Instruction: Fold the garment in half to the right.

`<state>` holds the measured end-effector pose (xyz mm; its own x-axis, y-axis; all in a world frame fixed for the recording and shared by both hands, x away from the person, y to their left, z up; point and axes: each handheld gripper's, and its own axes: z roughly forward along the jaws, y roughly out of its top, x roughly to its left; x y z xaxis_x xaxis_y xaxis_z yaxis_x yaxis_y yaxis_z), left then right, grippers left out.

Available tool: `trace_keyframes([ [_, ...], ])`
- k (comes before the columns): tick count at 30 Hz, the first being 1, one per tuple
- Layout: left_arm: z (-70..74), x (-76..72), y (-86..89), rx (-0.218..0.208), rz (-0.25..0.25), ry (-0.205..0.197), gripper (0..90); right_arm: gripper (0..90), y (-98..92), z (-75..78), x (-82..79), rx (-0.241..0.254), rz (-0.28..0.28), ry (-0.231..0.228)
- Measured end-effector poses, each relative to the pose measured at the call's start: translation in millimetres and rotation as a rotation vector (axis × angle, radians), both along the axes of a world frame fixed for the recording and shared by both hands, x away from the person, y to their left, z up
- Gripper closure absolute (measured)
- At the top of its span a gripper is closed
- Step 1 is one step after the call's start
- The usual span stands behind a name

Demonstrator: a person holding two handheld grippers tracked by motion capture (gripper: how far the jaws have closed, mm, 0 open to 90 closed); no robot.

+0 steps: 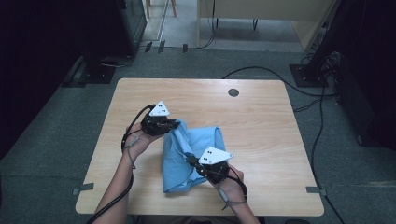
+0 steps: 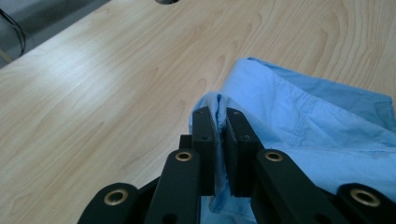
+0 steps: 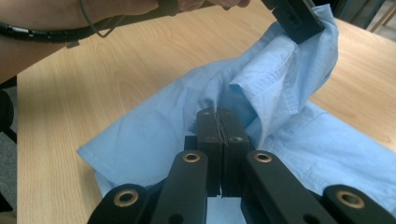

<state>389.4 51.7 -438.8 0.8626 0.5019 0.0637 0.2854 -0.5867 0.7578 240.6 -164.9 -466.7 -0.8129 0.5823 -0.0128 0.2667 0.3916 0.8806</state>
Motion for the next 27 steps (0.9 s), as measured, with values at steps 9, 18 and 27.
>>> trace_keyframes([
  [9,-8.0,4.9,-8.4,0.009,-0.006,0.022,83.8,89.5,-7.6,-11.5,4.3,-0.011,-0.019,0.026],
  [18,-10.3,6.4,-19.5,0.029,-0.018,0.022,83.6,89.5,-13.0,-19.1,6.8,-0.014,-0.034,0.049],
  [27,-7.8,1.7,-29.0,0.010,-0.042,0.001,83.4,89.4,-20.6,-21.4,3.3,-0.001,-0.051,0.056],
])
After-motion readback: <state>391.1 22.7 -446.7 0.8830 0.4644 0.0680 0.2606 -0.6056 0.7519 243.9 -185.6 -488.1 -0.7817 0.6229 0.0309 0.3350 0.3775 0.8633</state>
